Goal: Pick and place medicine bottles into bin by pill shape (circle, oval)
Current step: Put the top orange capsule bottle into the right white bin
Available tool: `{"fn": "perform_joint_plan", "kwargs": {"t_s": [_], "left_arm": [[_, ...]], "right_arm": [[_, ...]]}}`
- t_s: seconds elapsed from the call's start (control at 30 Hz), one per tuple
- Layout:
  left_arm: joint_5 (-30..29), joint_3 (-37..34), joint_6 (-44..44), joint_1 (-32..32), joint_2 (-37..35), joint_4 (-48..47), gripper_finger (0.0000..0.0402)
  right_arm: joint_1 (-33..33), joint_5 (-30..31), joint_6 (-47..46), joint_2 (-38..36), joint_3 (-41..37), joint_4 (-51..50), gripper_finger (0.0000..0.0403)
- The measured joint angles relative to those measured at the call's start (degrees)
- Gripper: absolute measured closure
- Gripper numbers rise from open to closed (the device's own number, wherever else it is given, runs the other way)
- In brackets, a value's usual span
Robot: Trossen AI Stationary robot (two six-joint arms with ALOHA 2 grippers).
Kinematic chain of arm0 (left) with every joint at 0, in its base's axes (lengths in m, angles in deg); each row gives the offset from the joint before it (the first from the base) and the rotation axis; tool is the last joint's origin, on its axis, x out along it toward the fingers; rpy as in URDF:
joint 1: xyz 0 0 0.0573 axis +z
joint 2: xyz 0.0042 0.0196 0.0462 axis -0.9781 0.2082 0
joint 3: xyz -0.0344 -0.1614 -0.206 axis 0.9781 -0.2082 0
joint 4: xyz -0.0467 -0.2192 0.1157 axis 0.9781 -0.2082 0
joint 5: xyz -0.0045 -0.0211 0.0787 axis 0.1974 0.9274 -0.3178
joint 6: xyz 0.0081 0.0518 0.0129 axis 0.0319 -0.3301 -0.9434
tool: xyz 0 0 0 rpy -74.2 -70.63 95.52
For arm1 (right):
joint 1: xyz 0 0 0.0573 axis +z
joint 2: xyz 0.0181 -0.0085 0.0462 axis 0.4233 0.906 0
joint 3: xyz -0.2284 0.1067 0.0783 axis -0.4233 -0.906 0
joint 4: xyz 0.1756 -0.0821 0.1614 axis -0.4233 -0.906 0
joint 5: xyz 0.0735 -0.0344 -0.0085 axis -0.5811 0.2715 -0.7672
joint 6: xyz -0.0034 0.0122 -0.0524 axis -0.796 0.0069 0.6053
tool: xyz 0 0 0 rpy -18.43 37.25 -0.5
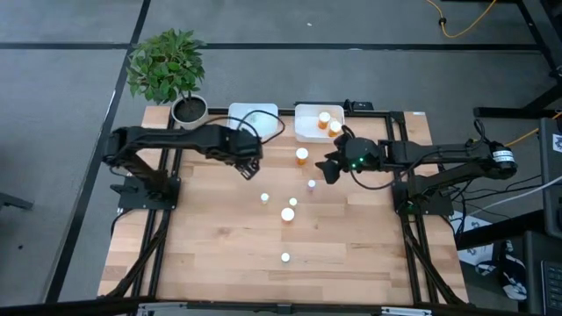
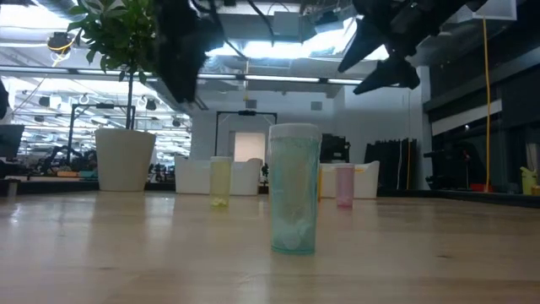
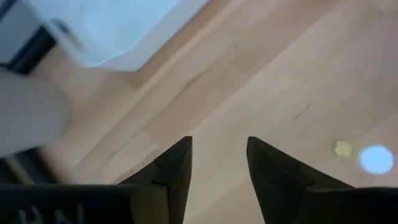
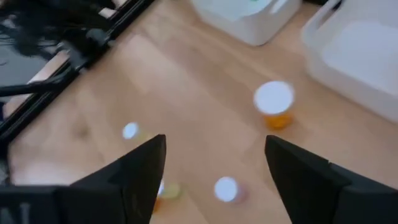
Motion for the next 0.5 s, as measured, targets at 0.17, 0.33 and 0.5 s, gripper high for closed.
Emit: {"fn": "perform_joint_plan", "kwargs": {"t_s": [0.17, 0.33, 0.5], "left_arm": [[-3.2, 0.0, 4.1, -1.6, -4.2, -7.1, 0.0255], [-4.0, 0.0, 9.2, -3.7, -7.2, -13.3, 0.0255], [-4.0, -0.1, 10.3, -6.2, -9.1, -14.7, 0.0255]], "right_arm": [[-0.3, 5.5, -0.9, 0.7, 0.0, 0.1, 0.0086], [-0.3, 6.4, -1.8, 0.9, 0.0, 0.8, 0.0075], [-2.7, 0.2, -2.9, 1.9, 2.2, 4.1, 0.0075]]}}
